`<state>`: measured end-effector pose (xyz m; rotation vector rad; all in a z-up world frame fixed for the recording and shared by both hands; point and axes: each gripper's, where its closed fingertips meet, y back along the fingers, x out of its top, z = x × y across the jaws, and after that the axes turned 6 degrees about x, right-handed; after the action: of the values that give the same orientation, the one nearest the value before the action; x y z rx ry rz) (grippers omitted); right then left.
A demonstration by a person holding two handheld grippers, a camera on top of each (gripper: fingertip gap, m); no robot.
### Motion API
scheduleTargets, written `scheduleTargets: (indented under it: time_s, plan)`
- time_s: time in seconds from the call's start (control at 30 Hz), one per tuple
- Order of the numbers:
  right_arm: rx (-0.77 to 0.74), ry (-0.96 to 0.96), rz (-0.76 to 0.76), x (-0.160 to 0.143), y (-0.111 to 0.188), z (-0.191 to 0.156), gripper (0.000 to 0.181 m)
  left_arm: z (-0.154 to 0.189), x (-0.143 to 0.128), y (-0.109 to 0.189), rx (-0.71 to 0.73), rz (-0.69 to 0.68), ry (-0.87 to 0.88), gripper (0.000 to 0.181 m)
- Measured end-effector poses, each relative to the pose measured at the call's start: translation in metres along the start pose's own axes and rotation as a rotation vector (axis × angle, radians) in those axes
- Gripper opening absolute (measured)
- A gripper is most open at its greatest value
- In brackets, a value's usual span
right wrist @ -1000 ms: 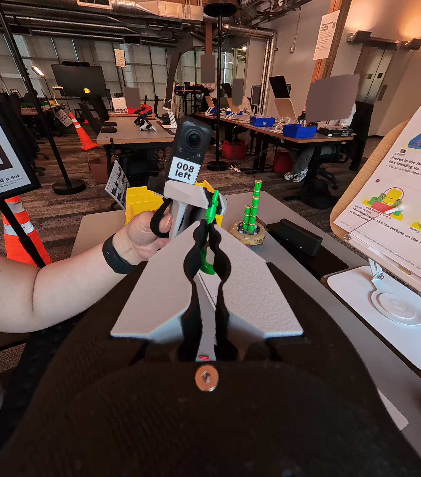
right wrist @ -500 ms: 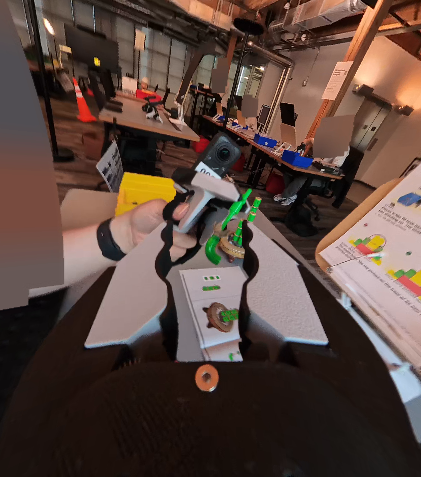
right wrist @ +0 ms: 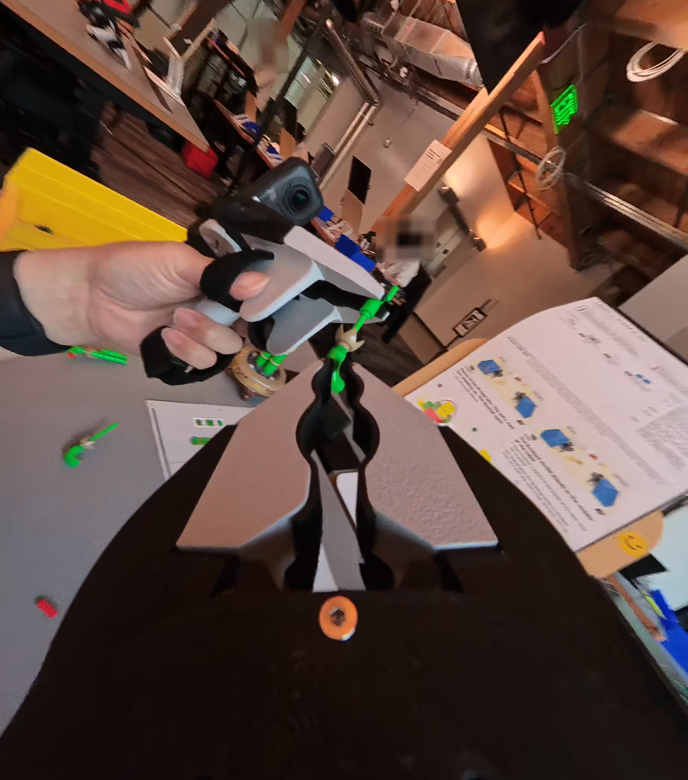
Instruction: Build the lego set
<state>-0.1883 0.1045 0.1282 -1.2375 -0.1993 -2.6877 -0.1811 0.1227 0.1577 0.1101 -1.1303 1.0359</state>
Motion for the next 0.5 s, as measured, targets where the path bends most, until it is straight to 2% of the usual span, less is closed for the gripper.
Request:
scheduleTargets:
  time_s: [0.03, 0.2, 0.5]
  plan:
    - [-0.017, 0.014, -0.004, 0.0, 0.0, 0.001, 0.008, -0.001, 0.001, 0.0, 0.01, 0.008, 0.008, 0.005]
    - [-0.046, -0.035, 0.015, 0.002, -0.001, 0.006, 0.019, -0.005, 0.004, -0.002, 0.062, 0.038, 0.013, 0.005]
    - [-0.117, -0.072, -0.056, -0.017, -0.007, 0.017, 0.013, -0.024, 0.002, -0.006, 0.119, 0.1, 0.13, 0.005]
